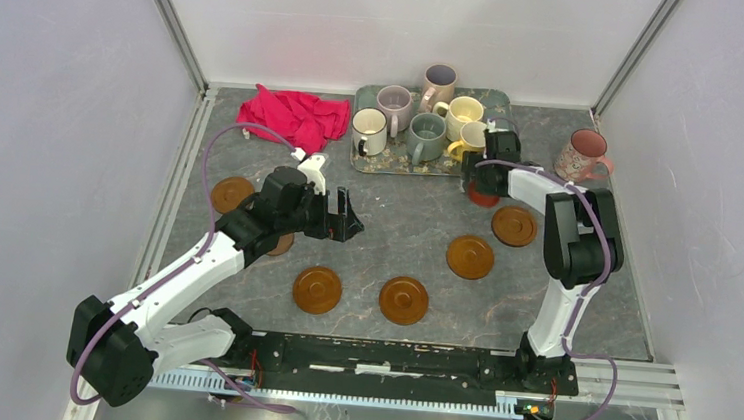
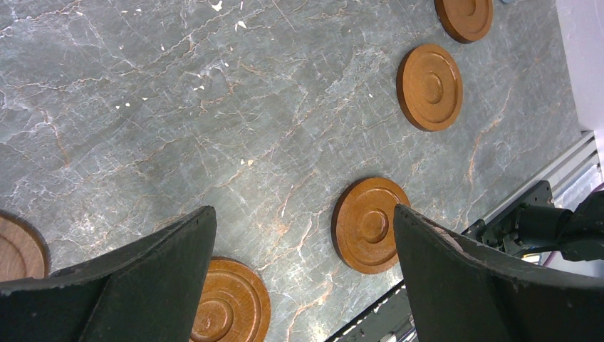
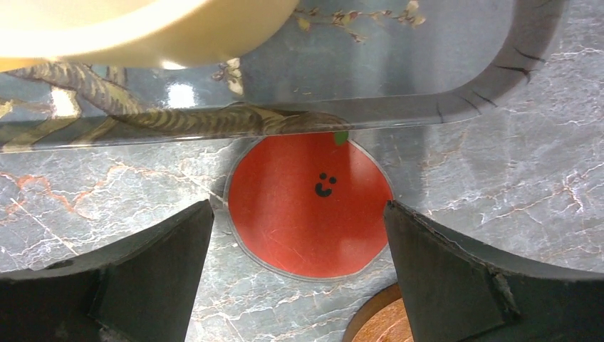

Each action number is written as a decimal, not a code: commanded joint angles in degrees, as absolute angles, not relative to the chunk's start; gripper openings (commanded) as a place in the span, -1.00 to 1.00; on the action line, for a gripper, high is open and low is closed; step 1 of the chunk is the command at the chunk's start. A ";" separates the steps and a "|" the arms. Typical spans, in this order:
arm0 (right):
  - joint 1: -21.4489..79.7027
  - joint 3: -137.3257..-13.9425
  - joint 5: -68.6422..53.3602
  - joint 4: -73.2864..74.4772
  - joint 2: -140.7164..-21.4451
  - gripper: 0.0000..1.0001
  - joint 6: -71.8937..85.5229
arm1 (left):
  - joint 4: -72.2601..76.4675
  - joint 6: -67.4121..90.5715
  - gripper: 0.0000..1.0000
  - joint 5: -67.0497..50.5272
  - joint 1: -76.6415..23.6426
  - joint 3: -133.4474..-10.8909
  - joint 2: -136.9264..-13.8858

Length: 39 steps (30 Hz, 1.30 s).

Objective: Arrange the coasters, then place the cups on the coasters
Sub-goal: Move the coaster to the center of the board.

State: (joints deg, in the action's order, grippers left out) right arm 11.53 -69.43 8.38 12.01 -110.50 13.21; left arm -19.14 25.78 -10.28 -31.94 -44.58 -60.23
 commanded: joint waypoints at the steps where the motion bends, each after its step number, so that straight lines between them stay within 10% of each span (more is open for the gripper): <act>1: 9.81 -69.79 7.20 11.46 -108.23 0.96 12.84 | -17.00 24.00 0.99 -11.06 -31.65 -44.12 -59.40; 39: 9.80 -67.82 -1.60 9.55 -111.13 0.96 12.90 | -16.84 24.14 0.99 -11.57 -31.68 -44.10 -60.68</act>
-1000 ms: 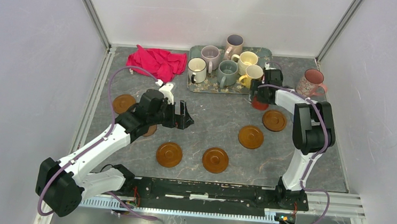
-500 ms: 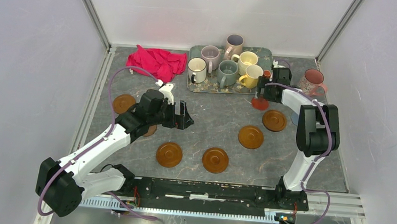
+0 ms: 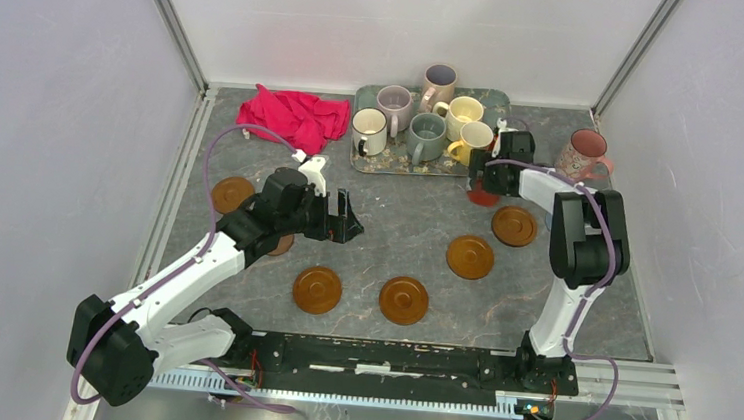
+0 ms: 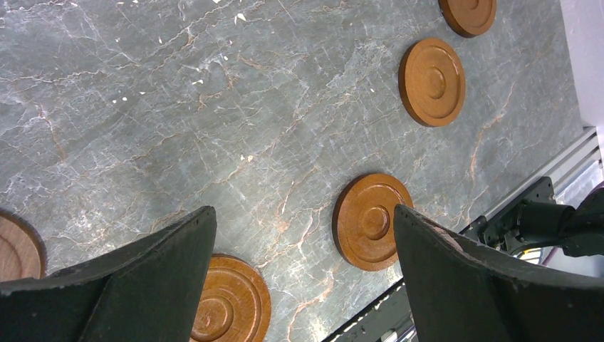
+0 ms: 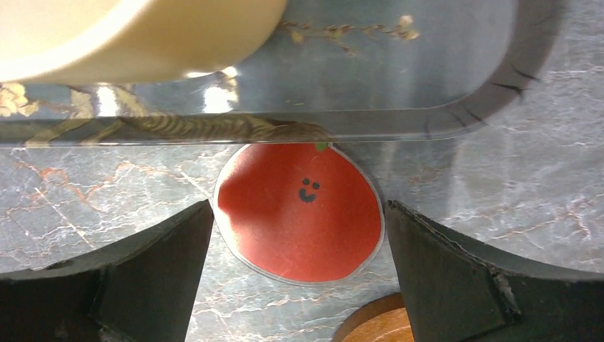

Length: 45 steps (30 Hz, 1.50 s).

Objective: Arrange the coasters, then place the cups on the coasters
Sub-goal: Move the coaster to the center of the board.

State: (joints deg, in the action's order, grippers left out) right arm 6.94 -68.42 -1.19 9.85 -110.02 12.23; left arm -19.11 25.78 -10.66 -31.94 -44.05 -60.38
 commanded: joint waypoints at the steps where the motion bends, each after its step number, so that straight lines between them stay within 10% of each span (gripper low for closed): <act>1: 10.53 -68.06 -0.51 10.09 -111.31 0.96 12.80 | -16.84 24.19 0.99 -11.59 -31.67 -44.16 -60.70; 26: 28.29 -69.19 7.56 12.97 -114.44 0.82 14.82 | -17.93 24.85 0.99 -6.33 -31.64 -44.20 -59.21; 45: 47.80 -74.39 6.97 14.43 -118.20 0.81 19.45 | -31.91 29.79 0.99 35.08 -29.41 -47.22 -48.40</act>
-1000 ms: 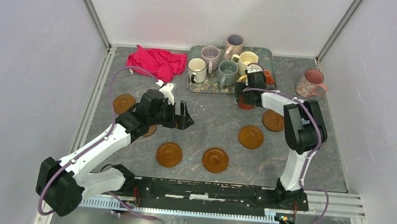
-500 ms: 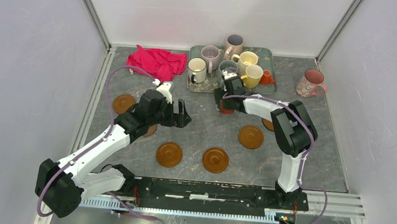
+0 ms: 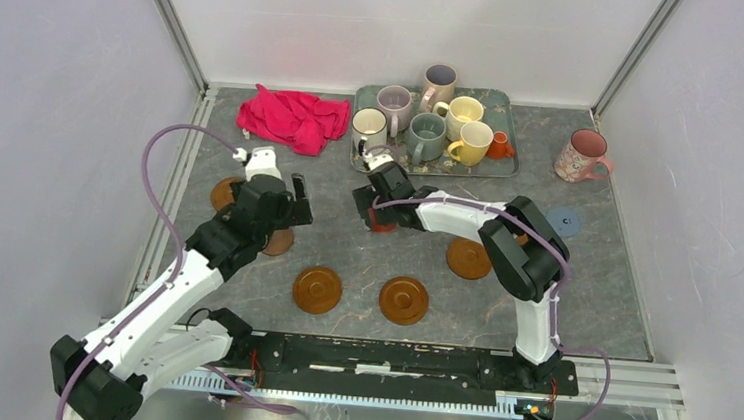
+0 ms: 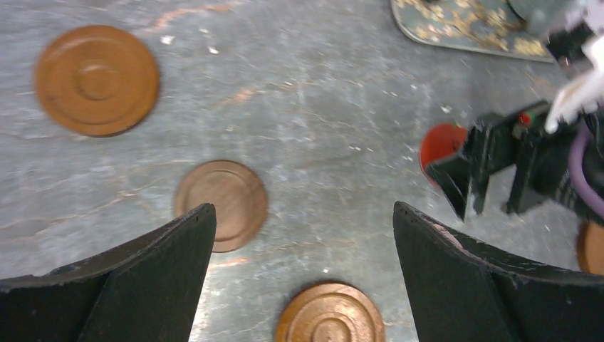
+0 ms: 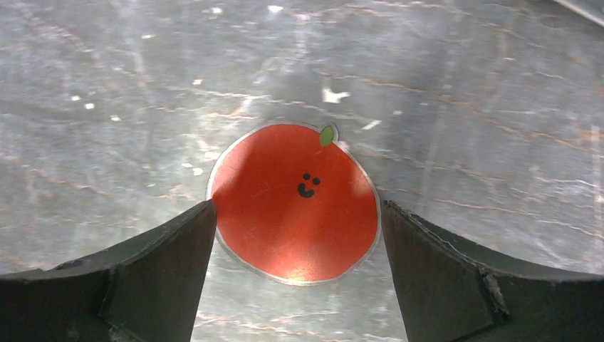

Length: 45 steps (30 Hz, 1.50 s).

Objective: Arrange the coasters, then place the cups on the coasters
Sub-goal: Move the coaster to the center of the board.

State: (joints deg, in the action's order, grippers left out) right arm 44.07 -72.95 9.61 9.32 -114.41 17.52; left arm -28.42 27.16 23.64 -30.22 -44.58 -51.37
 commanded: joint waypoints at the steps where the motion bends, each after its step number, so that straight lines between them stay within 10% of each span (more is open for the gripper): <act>1: 48.51 -74.91 6.86 14.43 -118.53 0.81 19.53 | -32.65 29.92 0.99 36.81 -29.32 -47.06 -47.47; 45: 56.37 -86.11 9.58 19.24 -125.64 0.90 18.31 | -32.90 30.06 0.99 43.30 -29.18 -44.22 -36.66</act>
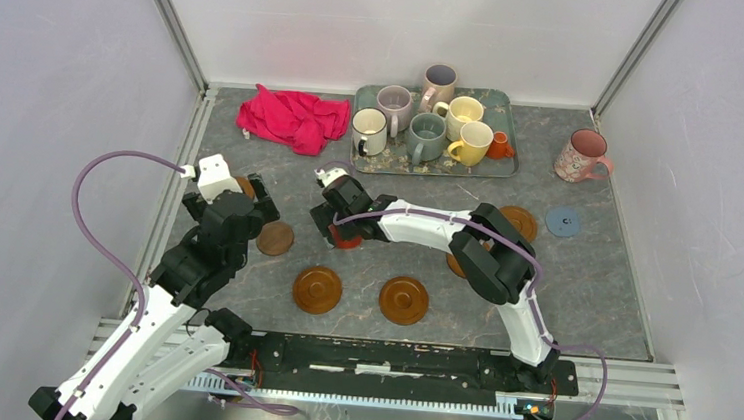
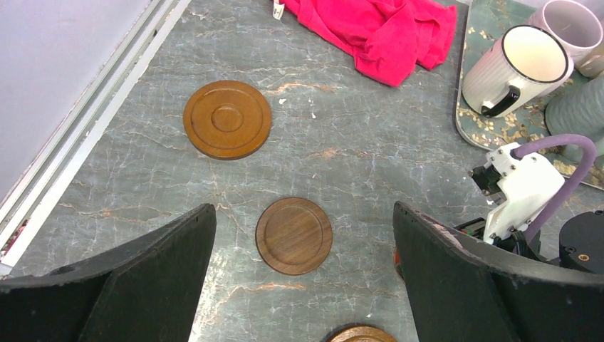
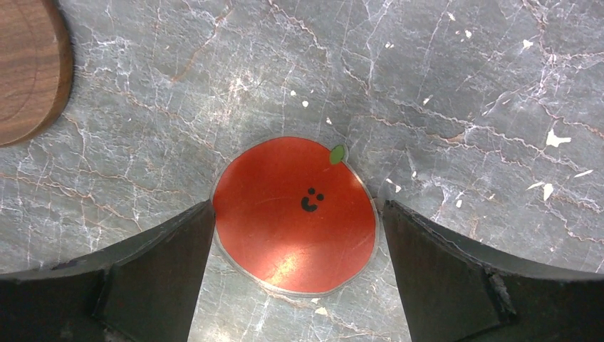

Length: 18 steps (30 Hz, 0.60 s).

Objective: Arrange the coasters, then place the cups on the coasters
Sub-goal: Move the coaster to the center of the board.

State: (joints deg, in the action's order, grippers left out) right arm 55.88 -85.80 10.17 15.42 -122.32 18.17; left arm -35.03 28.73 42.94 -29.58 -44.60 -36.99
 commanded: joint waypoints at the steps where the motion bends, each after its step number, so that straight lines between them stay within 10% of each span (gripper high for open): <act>1: 56.42 -85.93 9.59 19.25 -125.49 0.90 18.35 | -32.87 30.06 0.99 43.33 -29.18 -44.21 -36.66; 18: 56.57 -84.64 7.17 18.02 -121.63 0.96 18.09 | -32.17 29.71 0.99 43.06 -29.18 -44.11 -36.92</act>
